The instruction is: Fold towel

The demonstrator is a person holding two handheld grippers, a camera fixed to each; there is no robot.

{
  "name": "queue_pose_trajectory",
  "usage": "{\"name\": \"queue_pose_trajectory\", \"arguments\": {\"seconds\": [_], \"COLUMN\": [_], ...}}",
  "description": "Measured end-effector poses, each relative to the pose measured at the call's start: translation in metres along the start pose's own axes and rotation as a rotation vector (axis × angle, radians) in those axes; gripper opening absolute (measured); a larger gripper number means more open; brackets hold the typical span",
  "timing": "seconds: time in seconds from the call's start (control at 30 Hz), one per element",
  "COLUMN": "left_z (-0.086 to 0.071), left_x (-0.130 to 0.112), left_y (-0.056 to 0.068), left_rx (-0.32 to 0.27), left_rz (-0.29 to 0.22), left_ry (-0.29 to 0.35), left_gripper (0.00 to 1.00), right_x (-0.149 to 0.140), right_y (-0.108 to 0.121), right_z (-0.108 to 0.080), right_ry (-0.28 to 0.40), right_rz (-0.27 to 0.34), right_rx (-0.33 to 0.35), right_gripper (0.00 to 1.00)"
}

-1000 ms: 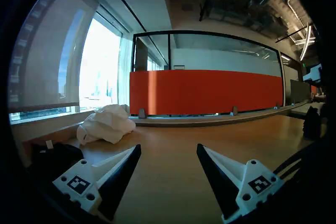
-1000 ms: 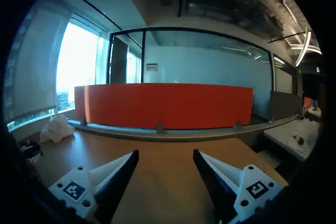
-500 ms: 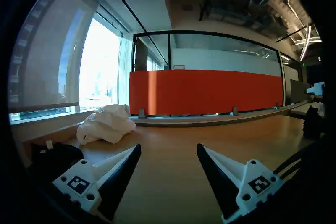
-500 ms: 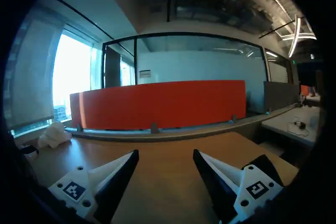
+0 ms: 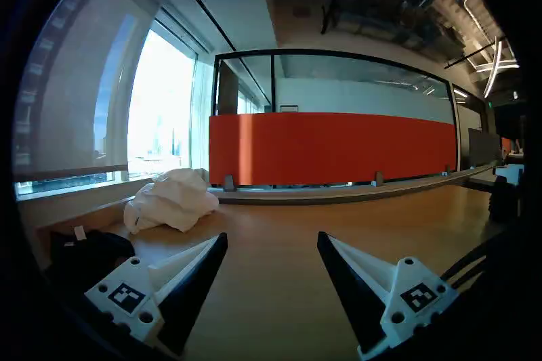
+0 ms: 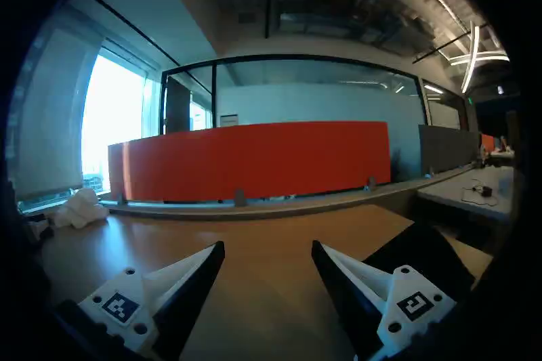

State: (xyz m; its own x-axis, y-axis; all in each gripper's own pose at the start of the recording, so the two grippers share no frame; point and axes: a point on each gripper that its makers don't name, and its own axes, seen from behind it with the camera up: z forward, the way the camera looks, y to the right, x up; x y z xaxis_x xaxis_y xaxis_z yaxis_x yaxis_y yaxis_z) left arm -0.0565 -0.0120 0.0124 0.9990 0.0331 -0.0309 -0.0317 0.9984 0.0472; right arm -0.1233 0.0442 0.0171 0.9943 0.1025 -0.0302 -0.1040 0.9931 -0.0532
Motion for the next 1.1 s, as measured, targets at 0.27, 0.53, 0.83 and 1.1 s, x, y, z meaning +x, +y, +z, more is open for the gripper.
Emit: {"name": "queue_pose_trajectory", "arguments": {"seconds": [0.27,0.53,0.83,1.1], "left_z": [0.000,0.000,0.000,0.000], "left_x": [0.000,0.000,0.000,0.000], "left_y": [-0.001,0.000,0.000,-0.001], "left_rx": [0.000,0.000,0.000,0.000], "left_rz": [0.000,0.000,0.000,0.000], "left_ry": [0.000,0.000,0.000,0.000], "left_gripper": [0.98,0.98,0.98,0.99], "right_x": [-0.015,-0.022,-0.021,-0.021], "right_y": [-0.005,-0.003,-0.008,-0.014], "right_z": [-0.002,-0.003,-0.007,-0.010], "right_ry": [-0.010,-0.010,0.011,0.019], "right_rz": [0.002,0.001,-0.010,-0.034], "right_rx": [0.012,0.007,0.013,0.022], "right_gripper": [1.00,1.00,1.00,1.00]}}
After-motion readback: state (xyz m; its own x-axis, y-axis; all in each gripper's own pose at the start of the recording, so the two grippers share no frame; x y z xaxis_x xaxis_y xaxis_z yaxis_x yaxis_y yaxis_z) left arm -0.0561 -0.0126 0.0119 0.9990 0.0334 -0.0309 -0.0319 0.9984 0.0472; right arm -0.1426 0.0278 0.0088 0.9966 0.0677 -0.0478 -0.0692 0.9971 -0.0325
